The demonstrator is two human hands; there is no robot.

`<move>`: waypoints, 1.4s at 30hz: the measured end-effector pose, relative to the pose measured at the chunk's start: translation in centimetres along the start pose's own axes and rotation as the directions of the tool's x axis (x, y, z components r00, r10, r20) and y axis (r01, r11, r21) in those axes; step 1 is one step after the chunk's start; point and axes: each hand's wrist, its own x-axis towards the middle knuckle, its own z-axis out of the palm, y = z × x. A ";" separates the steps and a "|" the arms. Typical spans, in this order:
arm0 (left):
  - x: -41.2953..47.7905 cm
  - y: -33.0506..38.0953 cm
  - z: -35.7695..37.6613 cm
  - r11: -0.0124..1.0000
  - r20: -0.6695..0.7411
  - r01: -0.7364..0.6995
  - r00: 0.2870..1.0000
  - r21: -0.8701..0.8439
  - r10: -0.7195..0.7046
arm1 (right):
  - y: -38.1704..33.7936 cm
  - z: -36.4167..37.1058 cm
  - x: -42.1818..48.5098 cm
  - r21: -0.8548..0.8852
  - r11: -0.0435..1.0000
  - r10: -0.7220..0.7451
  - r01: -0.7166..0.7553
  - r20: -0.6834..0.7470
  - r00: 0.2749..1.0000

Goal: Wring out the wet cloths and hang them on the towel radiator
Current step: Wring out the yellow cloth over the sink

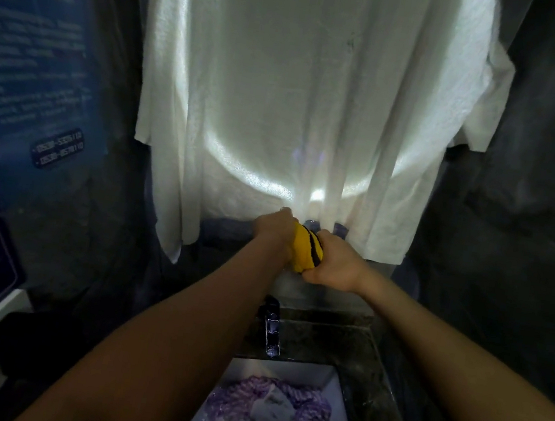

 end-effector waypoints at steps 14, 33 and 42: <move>0.0 -2.0 0.6 0.780 0.187 -0.282 0.873 -0.558 0.450 | -0.7 -3.2 -3.1 0.794 0.332 0.187 -0.509 0.473 0.861; -0.1 -2.3 -0.6 0.716 0.425 0.035 0.824 -0.698 0.375 | -1.3 -3.0 -3.3 0.749 0.356 0.140 -0.558 0.548 0.825; -0.6 -1.4 -0.6 0.793 0.231 -0.173 0.901 -0.584 0.367 | -2.7 -0.7 -2.4 0.625 0.466 0.152 -0.626 0.641 0.753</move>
